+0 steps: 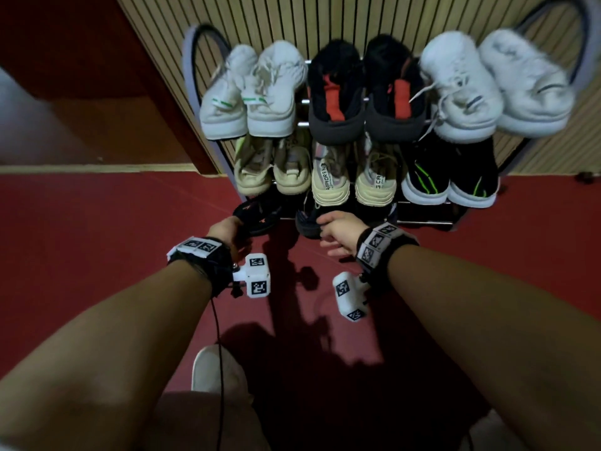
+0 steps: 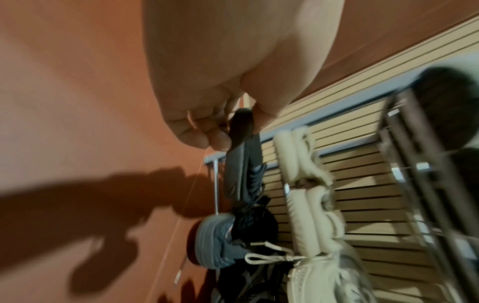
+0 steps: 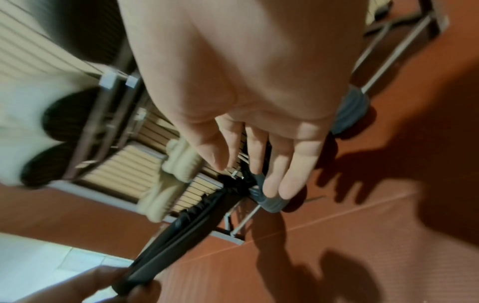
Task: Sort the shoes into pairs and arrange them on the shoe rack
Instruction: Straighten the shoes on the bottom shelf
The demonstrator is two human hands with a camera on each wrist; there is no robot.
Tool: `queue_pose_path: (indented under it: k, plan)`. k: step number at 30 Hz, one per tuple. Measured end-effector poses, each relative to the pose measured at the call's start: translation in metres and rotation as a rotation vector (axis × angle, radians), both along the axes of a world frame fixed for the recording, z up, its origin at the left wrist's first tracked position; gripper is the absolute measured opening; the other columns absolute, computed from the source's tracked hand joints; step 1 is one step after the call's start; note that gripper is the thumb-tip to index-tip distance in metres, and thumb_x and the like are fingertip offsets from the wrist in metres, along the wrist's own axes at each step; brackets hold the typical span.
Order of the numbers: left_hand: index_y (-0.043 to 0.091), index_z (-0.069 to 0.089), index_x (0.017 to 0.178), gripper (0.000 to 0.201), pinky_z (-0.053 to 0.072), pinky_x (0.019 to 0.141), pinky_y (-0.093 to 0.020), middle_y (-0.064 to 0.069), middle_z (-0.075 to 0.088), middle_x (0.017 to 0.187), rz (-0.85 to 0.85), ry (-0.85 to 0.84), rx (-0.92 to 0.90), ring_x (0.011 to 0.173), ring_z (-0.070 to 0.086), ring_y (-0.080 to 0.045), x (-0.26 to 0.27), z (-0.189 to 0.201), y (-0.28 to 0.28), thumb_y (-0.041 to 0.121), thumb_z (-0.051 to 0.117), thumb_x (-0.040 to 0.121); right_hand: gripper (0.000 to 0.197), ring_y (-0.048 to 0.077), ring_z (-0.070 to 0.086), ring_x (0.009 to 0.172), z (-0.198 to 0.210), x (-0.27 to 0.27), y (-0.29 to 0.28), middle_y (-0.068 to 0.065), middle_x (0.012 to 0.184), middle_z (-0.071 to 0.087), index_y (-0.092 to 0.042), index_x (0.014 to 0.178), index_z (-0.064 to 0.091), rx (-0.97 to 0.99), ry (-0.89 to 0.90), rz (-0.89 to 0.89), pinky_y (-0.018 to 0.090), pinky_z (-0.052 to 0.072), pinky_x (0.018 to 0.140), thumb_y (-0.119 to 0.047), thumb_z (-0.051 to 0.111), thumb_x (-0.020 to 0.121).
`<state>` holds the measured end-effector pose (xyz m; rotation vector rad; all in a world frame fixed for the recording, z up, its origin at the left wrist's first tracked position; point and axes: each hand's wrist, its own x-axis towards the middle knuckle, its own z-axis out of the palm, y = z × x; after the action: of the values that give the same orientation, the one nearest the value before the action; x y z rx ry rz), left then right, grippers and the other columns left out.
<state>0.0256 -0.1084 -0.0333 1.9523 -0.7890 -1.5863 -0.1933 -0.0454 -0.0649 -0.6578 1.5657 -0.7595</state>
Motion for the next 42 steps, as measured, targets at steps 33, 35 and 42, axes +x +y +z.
queue_pose_path:
  k: [33, 35, 42]
  plan:
    - [0.008, 0.059, 0.09, 0.014, 0.048, 0.065, -0.031, -0.011, 0.058, 0.075, -0.19, 0.028, -0.114, 0.065, 0.055, -0.026, -0.031, 0.012, 0.043, 0.02, 0.053, 0.085, 0.043, 0.023, 0.061, 0.099, 0.001, -0.049, 0.08, 0.009, 0.115, 0.064, -0.006, 0.131, 0.056, 0.241, 0.352, 0.57, 0.037, 0.05, 0.089, -0.012, 0.064, 0.089]
    - [0.009, 0.06, 0.09, 0.013, 0.048, 0.062, -0.03, -0.009, 0.06, 0.073, -0.17, 0.033, -0.097, 0.063, 0.057, -0.025, -0.038, 0.001, 0.036, 0.022, 0.058, 0.087, 0.038, 0.02, 0.058, 0.089, -0.005, -0.055, 0.079, 0.009, 0.098, 0.063, 0.005, 0.129, 0.055, 0.245, 0.314, 0.6, 0.036, 0.044, 0.099, -0.003, 0.058, 0.092]
    - [0.012, 0.064, 0.106, 0.025, 0.047, 0.065, -0.031, -0.007, 0.066, 0.089, -0.119, 0.147, -0.028, 0.079, 0.063, -0.027, -0.073, -0.034, -0.004, 0.029, 0.056, 0.09, 0.032, 0.016, 0.055, 0.097, -0.027, -0.077, 0.061, 0.012, 0.124, 0.063, -0.006, 0.121, 0.063, 0.218, 0.567, 0.594, 0.026, 0.043, 0.086, -0.025, 0.058, 0.095]
